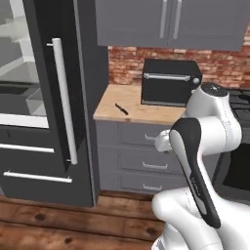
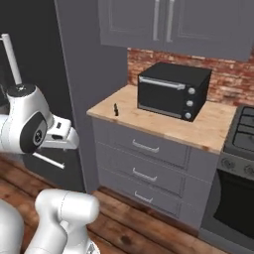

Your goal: Retrieve the butter from the fridge and place it on a plate on the dining table. Then retrieve the butter knife by the fridge and place it near the plate.

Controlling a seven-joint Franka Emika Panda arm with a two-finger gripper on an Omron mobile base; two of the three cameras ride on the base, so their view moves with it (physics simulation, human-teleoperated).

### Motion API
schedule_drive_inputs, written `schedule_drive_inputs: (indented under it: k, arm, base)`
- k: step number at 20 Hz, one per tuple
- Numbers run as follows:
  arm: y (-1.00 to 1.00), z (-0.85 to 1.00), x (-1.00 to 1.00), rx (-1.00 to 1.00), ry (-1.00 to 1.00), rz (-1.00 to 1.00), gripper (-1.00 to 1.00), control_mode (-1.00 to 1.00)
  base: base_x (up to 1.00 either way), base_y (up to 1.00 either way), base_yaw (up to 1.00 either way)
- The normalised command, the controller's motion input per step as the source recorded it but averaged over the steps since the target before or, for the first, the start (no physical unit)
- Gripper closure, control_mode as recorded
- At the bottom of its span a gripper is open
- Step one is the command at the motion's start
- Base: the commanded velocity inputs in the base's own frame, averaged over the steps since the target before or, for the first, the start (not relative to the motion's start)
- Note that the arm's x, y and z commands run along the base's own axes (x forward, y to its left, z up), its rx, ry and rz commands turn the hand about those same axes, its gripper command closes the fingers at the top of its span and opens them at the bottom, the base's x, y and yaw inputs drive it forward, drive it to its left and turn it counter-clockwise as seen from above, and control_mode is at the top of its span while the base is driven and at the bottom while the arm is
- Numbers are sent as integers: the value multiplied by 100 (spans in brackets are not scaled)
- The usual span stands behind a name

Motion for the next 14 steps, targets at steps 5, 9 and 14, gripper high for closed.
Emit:
schedule_drive_inputs:
  k: [5, 9, 14]
  arm:
    - [0, 0, 0, 0, 0, 0, -100, 100]
    - [0, 0, 0, 0, 0, 0, -100, 100]
    - [0, 0, 0, 0, 0, 0, -100, 100]
  base:
    - [4, -72, 25]
    - [36, -73, 12]
    - [77, -26, -3]
